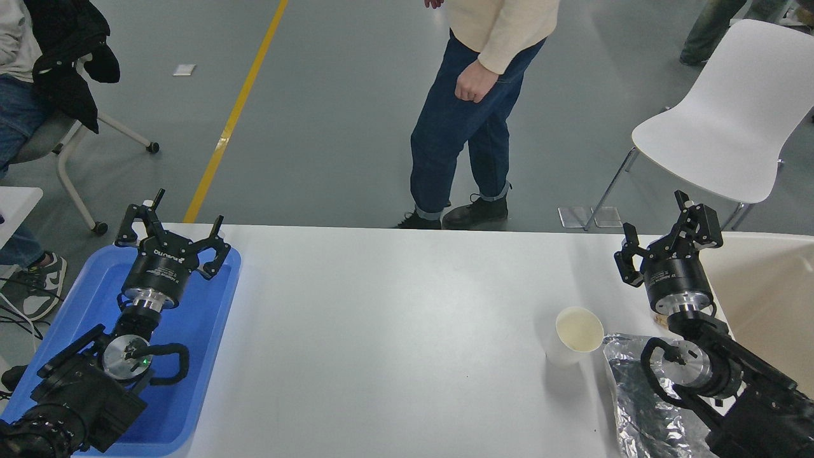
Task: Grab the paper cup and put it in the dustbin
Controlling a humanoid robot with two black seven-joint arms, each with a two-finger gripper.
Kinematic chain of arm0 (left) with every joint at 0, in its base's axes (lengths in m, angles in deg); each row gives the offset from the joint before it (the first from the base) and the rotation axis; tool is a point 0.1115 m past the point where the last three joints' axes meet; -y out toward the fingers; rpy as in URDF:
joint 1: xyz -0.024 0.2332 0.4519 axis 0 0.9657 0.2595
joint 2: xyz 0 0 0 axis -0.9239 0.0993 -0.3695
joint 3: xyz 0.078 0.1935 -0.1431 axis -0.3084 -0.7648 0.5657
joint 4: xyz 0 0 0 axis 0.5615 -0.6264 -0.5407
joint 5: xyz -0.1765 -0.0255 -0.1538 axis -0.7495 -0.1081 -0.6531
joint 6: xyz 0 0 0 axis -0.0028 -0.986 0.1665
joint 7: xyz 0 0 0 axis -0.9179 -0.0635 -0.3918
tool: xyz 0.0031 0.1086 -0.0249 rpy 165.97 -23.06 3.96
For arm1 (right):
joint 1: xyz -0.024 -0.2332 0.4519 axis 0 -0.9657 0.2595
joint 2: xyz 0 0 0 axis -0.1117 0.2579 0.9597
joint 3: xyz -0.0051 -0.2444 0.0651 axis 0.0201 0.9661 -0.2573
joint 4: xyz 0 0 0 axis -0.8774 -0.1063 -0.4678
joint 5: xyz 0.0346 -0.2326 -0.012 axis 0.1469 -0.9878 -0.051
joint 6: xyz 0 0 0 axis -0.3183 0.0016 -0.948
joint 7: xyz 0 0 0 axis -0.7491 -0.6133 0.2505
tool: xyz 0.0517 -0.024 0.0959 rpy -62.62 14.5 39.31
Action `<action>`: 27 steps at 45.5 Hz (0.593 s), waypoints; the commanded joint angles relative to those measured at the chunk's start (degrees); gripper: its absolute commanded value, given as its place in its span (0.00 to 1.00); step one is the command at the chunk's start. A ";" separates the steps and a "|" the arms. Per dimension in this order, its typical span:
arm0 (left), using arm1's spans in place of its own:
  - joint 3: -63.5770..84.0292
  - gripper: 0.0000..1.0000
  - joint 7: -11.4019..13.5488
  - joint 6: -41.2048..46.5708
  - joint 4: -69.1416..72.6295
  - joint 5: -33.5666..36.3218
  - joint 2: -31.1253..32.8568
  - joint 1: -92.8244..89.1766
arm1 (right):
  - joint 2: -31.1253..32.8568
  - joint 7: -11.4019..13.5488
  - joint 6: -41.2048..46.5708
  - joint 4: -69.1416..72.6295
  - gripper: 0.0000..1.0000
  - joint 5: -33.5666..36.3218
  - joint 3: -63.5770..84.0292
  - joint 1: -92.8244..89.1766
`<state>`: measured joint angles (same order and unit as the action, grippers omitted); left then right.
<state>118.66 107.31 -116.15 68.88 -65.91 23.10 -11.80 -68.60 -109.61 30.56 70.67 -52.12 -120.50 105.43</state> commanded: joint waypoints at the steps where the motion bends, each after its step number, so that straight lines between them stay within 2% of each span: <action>1: -0.01 1.00 0.00 0.01 0.00 0.00 0.00 -0.07 | -0.02 0.03 0.00 0.01 1.00 0.04 0.00 -0.04; 27: 0.08 1.00 0.00 0.01 0.00 0.00 0.00 -0.07 | -0.02 0.03 0.00 0.01 1.00 0.04 0.00 0.04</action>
<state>118.66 107.31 -116.15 68.88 -65.91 23.10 -11.87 -68.58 -109.61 30.56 70.68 -52.14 -120.50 105.47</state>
